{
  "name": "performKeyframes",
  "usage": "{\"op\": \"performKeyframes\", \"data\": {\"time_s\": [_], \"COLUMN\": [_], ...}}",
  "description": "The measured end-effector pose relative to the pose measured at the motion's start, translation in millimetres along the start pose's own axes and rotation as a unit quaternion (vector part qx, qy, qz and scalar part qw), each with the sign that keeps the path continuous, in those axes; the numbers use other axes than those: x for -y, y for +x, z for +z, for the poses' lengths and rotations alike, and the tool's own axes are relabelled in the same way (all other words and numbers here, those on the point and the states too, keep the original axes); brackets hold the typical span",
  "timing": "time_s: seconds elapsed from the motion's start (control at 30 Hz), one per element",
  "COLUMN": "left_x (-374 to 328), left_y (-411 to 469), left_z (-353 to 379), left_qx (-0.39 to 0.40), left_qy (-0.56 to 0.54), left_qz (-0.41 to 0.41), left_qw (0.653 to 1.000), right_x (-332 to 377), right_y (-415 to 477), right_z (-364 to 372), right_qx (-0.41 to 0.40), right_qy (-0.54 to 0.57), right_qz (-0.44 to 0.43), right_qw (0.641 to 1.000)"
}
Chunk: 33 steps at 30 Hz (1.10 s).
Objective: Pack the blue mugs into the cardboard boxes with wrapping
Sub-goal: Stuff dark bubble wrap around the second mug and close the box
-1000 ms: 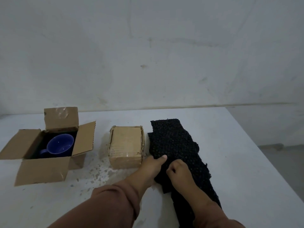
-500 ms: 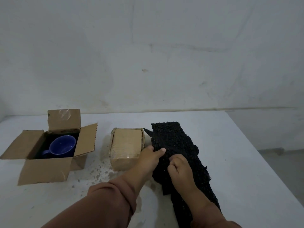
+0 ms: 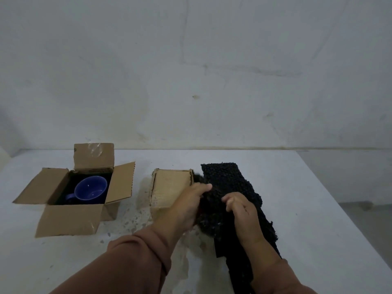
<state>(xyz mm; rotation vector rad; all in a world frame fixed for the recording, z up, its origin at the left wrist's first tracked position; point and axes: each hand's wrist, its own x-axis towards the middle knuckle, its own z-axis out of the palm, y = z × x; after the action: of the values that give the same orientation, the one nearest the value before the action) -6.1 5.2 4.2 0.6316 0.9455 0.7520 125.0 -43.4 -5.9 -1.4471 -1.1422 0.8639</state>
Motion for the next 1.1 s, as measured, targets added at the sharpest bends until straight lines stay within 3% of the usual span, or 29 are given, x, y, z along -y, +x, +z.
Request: {"op": "performKeyframes", "data": {"time_s": [0.13, 0.2, 0.33, 0.5, 0.6, 0.67, 0.73, 0.87, 0.93, 1.0, 1.03, 1.07, 1.1], "left_x": [-33, -52, -85, -103, -113, -120, -123, -130, -140, -149, -153, -158, -163], "left_y": [-12, -24, -43, -73, -99, -109, -114, -126, -133, -138, -140, -141, -142], "left_z": [-20, -35, -83, -156, -186, -204, -225, -259, -262, -259, -256, -253, -250], "left_qx": [0.014, 0.032, 0.058, 0.014, -0.037, -0.15, -0.252, -0.24, -0.306, -0.365, -0.338, -0.287, -0.235], "left_qy": [-0.058, -0.089, -0.16, -0.18, -0.144, -0.037, 0.056, 0.139, 0.305, 0.522, 0.605, 0.657, 0.679], "left_qz": [0.001, 0.031, 0.099, 0.114, 0.109, 0.149, 0.202, 0.222, 0.22, 0.2, 0.193, 0.199, 0.205], "left_qw": [0.998, 0.995, 0.981, 0.977, 0.983, 0.977, 0.945, 0.935, 0.875, 0.744, 0.694, 0.668, 0.664], "right_x": [6, 12, 34, 70, 83, 88, 98, 111, 118, 128, 134, 142, 151], "right_y": [12, 19, 27, 23, 16, 15, 12, 12, 12, 12, 12, 11, 11], "right_z": [5, 10, 39, 92, 130, 151, 168, 195, 211, 226, 233, 239, 244], "right_qx": [-0.094, -0.116, 0.001, 0.179, 0.144, 0.118, 0.141, 0.146, 0.108, 0.085, 0.079, 0.076, 0.076], "right_qy": [-0.068, -0.054, 0.116, 0.175, 0.22, 0.166, 0.089, -0.155, -0.247, -0.288, -0.298, -0.304, -0.308], "right_qz": [-0.025, 0.015, 0.193, 0.274, 0.261, 0.211, 0.157, 0.014, -0.069, -0.125, -0.153, -0.18, -0.204], "right_qw": [0.993, 0.992, 0.974, 0.928, 0.929, 0.956, 0.973, 0.977, 0.961, 0.946, 0.939, 0.932, 0.926]}}
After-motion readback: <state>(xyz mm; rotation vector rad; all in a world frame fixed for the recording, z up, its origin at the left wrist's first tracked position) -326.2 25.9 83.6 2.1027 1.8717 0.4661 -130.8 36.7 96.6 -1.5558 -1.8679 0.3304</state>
